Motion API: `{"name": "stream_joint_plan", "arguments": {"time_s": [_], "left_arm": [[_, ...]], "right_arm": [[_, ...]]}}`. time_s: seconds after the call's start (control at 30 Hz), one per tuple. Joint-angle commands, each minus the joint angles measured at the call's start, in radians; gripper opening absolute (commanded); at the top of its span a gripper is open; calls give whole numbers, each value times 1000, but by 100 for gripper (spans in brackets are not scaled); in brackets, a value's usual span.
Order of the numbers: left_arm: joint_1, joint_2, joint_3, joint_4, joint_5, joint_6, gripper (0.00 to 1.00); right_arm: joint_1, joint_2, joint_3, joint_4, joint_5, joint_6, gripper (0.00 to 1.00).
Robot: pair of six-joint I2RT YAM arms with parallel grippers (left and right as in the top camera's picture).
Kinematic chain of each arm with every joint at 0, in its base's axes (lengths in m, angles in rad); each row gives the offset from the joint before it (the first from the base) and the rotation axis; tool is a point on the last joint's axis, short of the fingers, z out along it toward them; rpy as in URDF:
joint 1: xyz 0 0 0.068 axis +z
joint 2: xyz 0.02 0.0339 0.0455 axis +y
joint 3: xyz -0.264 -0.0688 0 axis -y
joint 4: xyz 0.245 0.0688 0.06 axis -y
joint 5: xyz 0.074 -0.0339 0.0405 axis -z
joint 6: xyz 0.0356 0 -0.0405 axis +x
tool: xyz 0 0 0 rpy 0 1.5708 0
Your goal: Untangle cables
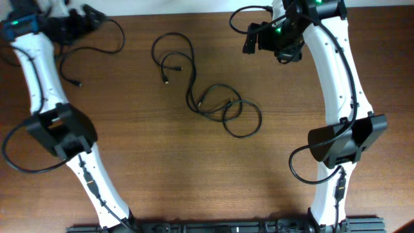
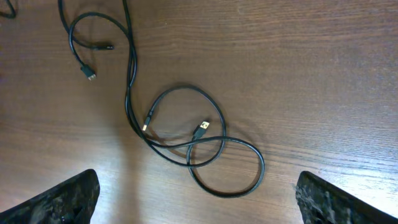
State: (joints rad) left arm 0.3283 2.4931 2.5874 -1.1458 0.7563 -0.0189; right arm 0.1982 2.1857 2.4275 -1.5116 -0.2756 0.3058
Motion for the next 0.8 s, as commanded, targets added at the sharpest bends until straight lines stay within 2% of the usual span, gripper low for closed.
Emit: {"name": "stream_joint_plan", "arguments": {"time_s": [0.0,0.1,0.27,0.3,0.33,0.37,0.4,0.47,0.57,0.63,0.7,0.73,0.77], "left_arm": [[-183,-5,-27,-158,-29,161,99],[-301,-5,-41,-270,-222,116,99],[-489,-5,-66,-435,-248,147,99],[-524,-5,-68,-439,-317,90,99],[-564,-5,-70,-457,-487,-116,99],[-590,-5,-70,-481,-570,-247,99],[-608,-5,-70,-498,-590,-307,99],[-653,-5,-87,-503,-624,-344,99],[-700,-4,-169,-476,-656,-491,100],[-706,-4,-235,-415,-656,-494,99],[-692,-4,-270,-372,-632,-502,86],[-687,-4,-291,-355,-615,-520,72],[-685,-4,-312,-347,-611,-520,66]], "right_arm": [[-8,0,-15,2,3,-11,98],[-87,0,-15,0,99,-11,98],[-258,0,-15,-13,119,-11,98],[-285,0,-15,-13,119,-11,98],[-307,0,-15,-13,119,-11,98],[-323,0,-15,-13,119,-11,98],[-333,0,-15,-13,119,-11,99],[-344,0,-15,-13,119,-10,98],[-343,0,-15,-13,119,-11,98],[-343,0,-15,-13,119,-11,98],[-343,0,-15,-13,119,-11,99],[-343,0,-15,-13,119,-11,98],[-343,0,-15,-13,119,-11,98]]}}
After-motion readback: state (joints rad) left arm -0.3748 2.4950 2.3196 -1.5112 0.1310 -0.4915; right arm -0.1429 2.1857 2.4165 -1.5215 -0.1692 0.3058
